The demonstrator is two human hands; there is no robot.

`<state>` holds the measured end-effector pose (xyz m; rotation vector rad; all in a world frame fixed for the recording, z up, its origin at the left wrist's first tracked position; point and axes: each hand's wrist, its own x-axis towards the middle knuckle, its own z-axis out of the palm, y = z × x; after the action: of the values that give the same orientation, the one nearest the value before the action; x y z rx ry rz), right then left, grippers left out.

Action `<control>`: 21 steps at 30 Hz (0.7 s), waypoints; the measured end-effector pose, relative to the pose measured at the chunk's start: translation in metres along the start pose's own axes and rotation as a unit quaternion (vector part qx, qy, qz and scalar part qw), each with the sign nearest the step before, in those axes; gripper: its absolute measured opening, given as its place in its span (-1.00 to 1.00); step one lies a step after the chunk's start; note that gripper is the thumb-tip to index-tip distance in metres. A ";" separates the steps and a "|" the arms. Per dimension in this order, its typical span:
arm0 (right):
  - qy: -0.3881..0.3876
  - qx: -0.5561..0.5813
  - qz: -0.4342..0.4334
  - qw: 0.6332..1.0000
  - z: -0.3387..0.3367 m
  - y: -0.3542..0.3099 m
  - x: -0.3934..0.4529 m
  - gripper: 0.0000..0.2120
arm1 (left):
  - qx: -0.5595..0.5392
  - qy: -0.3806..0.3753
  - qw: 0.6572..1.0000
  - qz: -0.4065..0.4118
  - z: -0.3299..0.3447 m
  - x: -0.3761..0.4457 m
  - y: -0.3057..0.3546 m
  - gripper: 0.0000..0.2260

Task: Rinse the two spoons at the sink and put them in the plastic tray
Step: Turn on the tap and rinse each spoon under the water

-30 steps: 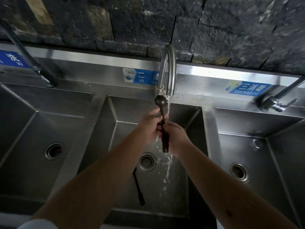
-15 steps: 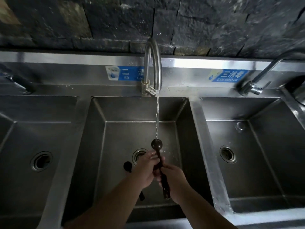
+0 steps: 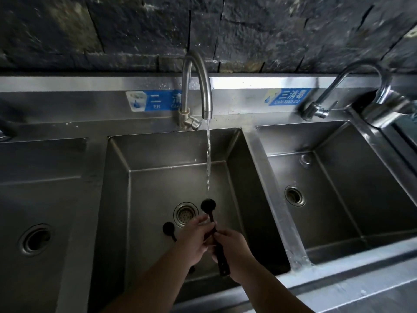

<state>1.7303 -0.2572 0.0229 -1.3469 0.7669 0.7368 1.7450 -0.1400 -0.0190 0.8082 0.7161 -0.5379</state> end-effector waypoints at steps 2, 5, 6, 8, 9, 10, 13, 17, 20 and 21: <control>0.002 0.020 0.004 1.000 0.003 -0.003 -0.002 -0.81 | 0.029 -0.024 0.999 -0.001 0.000 -0.002 0.005 -0.87; 0.008 0.038 -0.001 0.999 0.007 -0.007 -0.003 -0.80 | 0.057 -0.045 0.997 -0.002 0.000 -0.005 0.011 -0.92; 0.012 0.042 -0.007 0.999 0.008 -0.009 -0.003 -0.80 | 0.058 -0.049 0.997 -0.005 0.000 -0.005 0.013 -0.93; 0.026 0.039 -0.024 0.999 0.009 -0.011 -0.004 -0.81 | 0.050 -0.048 0.998 -0.012 0.001 -0.006 0.014 -0.88; 0.035 0.032 -0.032 0.998 0.010 -0.011 -0.004 -0.82 | 0.046 -0.043 0.998 -0.016 0.003 -0.007 0.014 -0.86; 0.047 0.021 -0.040 0.998 0.010 -0.011 -0.005 -0.83 | 0.041 -0.040 0.998 -0.021 0.004 -0.007 0.013 -0.86; 0.082 -0.039 -0.067 0.994 0.007 -0.011 -0.008 -0.84 | 0.036 -0.045 0.998 -0.036 0.011 -0.009 0.009 -0.84; 0.100 -0.068 -0.087 0.989 -0.004 -0.007 -0.006 -0.83 | 0.056 -0.038 0.997 -0.040 0.022 -0.008 0.003 -0.79; 0.093 -0.081 -0.104 0.987 -0.022 -0.009 -0.004 -0.83 | 0.053 -0.041 0.997 -0.029 0.035 -0.003 -0.002 -0.78; 0.083 -0.090 -0.108 0.987 -0.030 -0.011 -0.003 -0.81 | 0.054 -0.038 0.998 -0.021 0.040 0.000 -0.003 -0.79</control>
<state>1.7363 -0.2877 0.0295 -1.6428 0.6826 0.5371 1.7574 -0.1738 -0.0012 0.8711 0.6391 -0.6460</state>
